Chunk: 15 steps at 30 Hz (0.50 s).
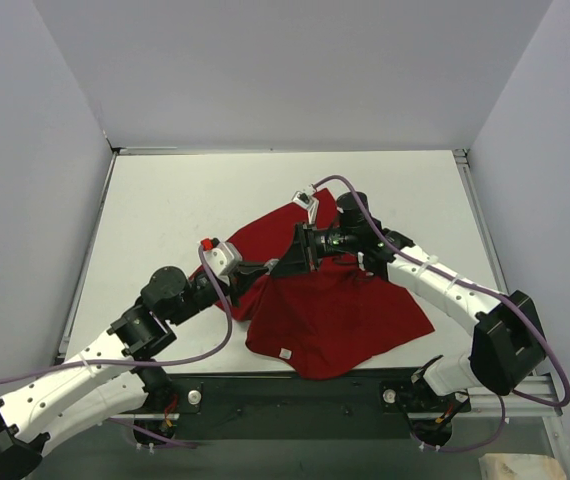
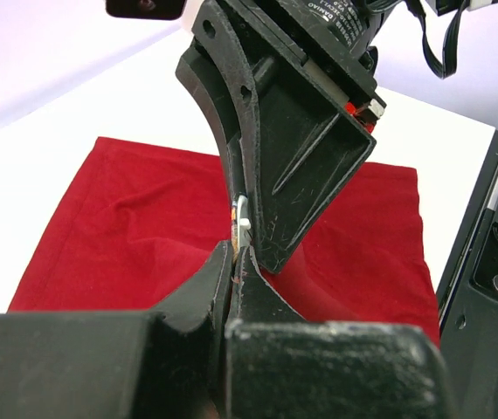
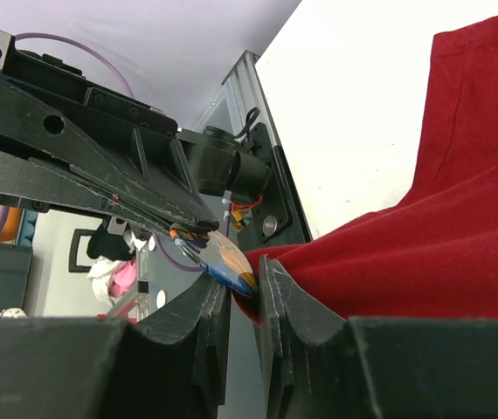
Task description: Pin the brooch onto the clothing
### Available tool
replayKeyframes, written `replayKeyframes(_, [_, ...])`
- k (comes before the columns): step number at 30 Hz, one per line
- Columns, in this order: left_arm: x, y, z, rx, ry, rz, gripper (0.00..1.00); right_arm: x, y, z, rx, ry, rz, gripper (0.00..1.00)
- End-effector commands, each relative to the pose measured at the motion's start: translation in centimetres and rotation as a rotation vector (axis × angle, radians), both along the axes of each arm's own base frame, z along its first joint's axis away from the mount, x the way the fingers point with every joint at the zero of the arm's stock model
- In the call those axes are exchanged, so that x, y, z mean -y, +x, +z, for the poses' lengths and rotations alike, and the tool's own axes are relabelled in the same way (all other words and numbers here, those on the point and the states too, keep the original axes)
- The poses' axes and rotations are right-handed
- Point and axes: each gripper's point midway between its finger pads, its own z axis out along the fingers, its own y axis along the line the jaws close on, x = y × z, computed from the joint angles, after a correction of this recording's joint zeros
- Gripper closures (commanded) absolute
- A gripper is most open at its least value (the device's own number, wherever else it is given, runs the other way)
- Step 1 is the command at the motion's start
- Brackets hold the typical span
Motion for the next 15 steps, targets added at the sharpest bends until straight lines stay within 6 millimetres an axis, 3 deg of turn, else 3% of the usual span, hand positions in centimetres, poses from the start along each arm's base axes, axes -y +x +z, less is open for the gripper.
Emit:
replayKeyframes(1, [-0.6,-0.9,1.5,0.035,-0.043,-0.006,1.0,1.7,4.2,0.8,0.06,0.027,-0.192,1.0])
replayKeyframes(8, [-0.6,-0.6,0.8,0.01,-0.035,0.013,1.0,1.9,4.2,2.0,0.113,0.063,-0.197,0.99])
replayKeyframes(15, [-0.7,-0.5,0.3,-0.002,-0.03,0.02,1.0,2.3,4.4,2.6,0.149,0.081,-0.221,0.81])
